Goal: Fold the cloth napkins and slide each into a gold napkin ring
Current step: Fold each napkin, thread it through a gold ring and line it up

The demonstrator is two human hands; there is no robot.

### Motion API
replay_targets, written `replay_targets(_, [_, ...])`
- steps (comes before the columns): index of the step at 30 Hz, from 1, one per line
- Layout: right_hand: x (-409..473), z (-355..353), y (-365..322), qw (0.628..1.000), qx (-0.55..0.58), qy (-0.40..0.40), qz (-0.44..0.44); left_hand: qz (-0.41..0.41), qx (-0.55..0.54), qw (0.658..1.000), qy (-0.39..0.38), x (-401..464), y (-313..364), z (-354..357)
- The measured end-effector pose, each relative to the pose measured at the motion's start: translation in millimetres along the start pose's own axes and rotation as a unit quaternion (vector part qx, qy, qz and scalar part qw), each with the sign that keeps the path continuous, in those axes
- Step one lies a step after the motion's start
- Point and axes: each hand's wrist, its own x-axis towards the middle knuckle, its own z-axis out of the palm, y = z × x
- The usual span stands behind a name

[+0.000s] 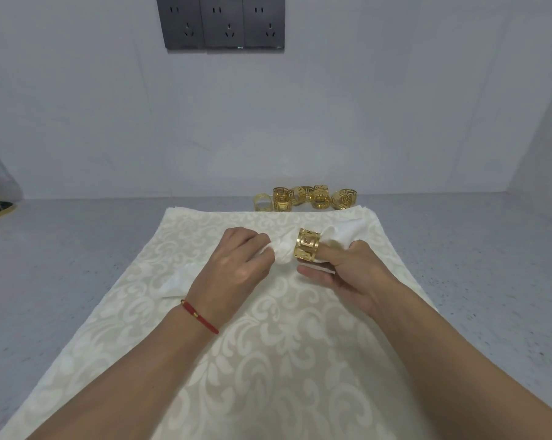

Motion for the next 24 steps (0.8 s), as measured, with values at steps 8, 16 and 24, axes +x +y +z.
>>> replay_targets(8, [2.9, 2.2, 4.3, 0.996, -0.067, 0.042, -0.035, -0.092, -0.050, 0.990, -0.093, 7.9, 0.4, -3.9])
replay_targets(16, [0.5, 7.2, 8.3, 0.981, -0.168, -0.021, -0.091, -0.115, -0.132, 0.971, -0.163, 21.8, 6.5, -7.3])
replay_targets(24, [-0.4, 2.7, -0.7, 0.996, -0.053, -0.010, -0.074, -0.296, -0.207, 0.914, -0.183, 18.2, 4.4, -11.7])
